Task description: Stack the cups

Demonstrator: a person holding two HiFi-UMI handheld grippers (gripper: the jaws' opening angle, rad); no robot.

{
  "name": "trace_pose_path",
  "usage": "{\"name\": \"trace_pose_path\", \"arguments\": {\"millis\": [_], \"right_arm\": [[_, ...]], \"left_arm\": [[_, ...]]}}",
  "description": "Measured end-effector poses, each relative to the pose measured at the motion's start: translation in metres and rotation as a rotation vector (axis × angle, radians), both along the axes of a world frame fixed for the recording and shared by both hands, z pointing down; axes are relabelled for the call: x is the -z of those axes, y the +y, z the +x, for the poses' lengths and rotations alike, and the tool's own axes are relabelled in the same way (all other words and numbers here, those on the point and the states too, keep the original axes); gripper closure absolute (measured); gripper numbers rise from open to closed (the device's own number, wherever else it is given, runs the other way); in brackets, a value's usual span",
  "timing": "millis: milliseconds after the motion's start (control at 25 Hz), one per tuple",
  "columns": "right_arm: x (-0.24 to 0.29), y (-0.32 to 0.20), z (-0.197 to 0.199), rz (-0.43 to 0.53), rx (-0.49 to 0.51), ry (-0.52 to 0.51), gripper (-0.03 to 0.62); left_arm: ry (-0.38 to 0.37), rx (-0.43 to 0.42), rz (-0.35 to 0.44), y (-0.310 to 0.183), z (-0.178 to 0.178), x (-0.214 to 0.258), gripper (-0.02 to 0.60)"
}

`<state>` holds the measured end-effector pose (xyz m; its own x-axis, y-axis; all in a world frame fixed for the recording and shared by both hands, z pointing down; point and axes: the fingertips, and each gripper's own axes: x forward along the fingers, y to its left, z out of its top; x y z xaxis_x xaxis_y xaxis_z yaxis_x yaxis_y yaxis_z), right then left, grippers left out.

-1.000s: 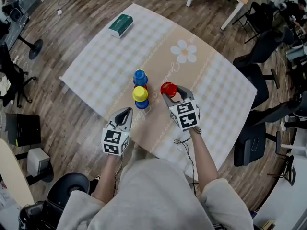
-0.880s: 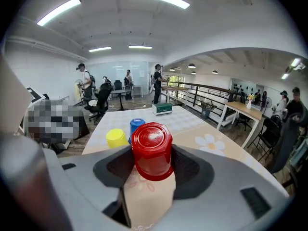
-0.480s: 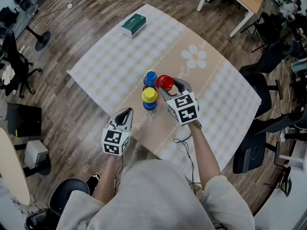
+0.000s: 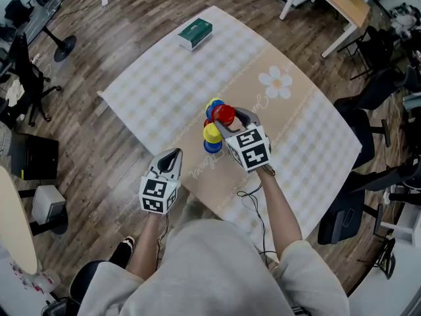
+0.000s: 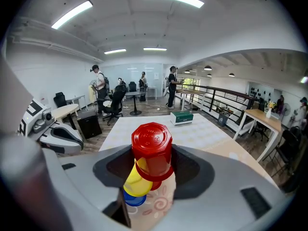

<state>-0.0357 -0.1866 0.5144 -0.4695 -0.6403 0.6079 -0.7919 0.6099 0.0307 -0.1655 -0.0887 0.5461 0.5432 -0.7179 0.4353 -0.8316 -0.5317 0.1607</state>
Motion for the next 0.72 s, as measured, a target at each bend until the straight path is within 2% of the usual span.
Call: {"name": "trace_pose_path", "arguments": {"millis": [720], "right_arm": [[-0.005,-0.004,-0.015,-0.023,0.009,-0.021,0.355]], "left_arm": [[0.004,0.017,-0.011,-0.002,-0.011,-0.005,0.568]]}}
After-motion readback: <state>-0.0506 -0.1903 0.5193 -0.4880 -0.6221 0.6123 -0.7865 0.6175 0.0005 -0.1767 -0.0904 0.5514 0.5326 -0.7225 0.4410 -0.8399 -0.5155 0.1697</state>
